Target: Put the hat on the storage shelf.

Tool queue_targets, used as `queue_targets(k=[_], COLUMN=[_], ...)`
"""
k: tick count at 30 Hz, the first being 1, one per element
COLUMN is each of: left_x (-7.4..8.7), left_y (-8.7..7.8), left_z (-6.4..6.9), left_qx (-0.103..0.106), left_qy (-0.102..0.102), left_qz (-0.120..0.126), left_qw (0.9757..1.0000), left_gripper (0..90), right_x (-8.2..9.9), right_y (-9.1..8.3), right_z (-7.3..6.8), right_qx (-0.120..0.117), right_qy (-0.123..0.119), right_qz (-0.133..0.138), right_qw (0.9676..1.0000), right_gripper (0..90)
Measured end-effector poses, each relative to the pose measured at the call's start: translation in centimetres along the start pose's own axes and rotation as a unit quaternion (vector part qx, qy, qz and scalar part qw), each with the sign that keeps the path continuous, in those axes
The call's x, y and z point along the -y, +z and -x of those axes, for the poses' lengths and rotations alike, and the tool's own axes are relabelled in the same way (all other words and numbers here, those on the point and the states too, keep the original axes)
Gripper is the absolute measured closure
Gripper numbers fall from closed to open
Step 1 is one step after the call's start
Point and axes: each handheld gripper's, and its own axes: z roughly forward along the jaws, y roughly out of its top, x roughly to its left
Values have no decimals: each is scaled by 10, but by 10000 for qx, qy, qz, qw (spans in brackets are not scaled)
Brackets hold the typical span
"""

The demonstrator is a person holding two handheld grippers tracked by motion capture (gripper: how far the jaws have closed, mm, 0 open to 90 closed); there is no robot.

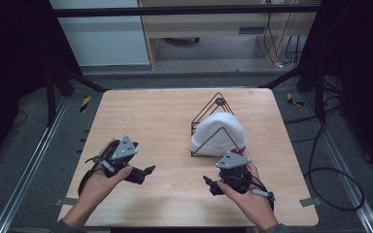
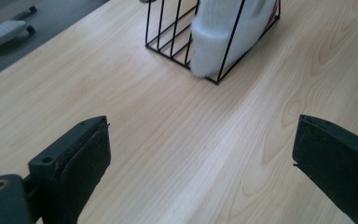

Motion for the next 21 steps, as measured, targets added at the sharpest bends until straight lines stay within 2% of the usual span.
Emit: queue_targets(k=[1,4,5,7,9,10,14,18,20,21], left_x=[12,30,30,46,50,58,68,85,91,95], left_y=[-2,-2,-2,2,2,3,5,10,13,15], left_z=[-1,-4,-4,-7,-8,-10,-12,-18,-21,-22], left_qx=[-58,-51,-51,-28,5,74,95,19,-58,-71], left_qy=[-79,-259,-259,-402,-464,-595,-701,-827,-849,-928], left_qz=[-30,-73,-73,-168,-179,-180,-204,-356,-460,-446], left_qw=[9999,9996,9996,9990,9988,9980,9973,9959,9953,9947], left_gripper=[36,36,36,37,38,39,40,43,44,47], right_x=[0,1,1,4,5,6,9,14,17,18], right_y=[4,14,14,26,34,38,48,64,71,74], right_z=[-3,-7,-7,-11,-13,-14,-16,-20,-23,-25], right_qx=[-39,-139,-139,-193,-246,-251,-314,-419,-455,-461], right_qy=[-29,-37,-37,-58,-59,-48,-33,62,45,20], right_qz=[-25,-115,-115,-219,-265,-300,-419,-566,-639,-682], right_qw=[10000,9998,9998,9996,9993,9992,9986,9975,9969,9966], right_gripper=[122,123,123,123,122,123,125,129,130,131])
